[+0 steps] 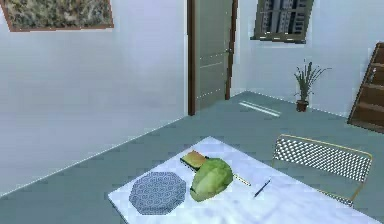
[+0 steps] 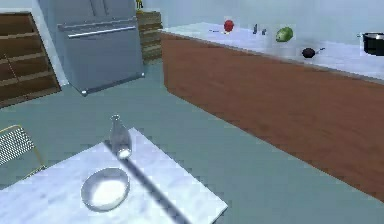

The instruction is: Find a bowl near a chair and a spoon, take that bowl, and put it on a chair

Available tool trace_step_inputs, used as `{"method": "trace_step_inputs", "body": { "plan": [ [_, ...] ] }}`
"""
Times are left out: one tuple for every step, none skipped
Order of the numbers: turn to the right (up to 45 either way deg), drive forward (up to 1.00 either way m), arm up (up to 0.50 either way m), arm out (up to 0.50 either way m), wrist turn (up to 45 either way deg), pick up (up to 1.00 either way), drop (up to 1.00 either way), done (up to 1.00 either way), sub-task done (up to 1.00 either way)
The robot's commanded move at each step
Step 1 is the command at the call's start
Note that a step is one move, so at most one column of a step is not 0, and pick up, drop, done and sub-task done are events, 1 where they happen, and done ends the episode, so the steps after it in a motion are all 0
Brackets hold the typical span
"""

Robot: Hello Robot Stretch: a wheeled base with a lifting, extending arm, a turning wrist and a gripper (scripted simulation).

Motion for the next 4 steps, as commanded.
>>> {"method": "trace_step_inputs", "body": {
  "plan": [
    [-24.0, 0.0, 0.0, 0.0, 0.0, 0.0, 0.0, 0.0, 0.0],
    [0.0, 0.0, 0.5, 0.0, 0.0, 0.0, 0.0, 0.0, 0.0],
    [0.0, 0.0, 0.26, 0.0, 0.0, 0.0, 0.0, 0.0, 0.0],
    [0.0, 0.0, 0.0, 0.24, 0.0, 0.0, 0.0, 0.0, 0.0]
  ]
}}
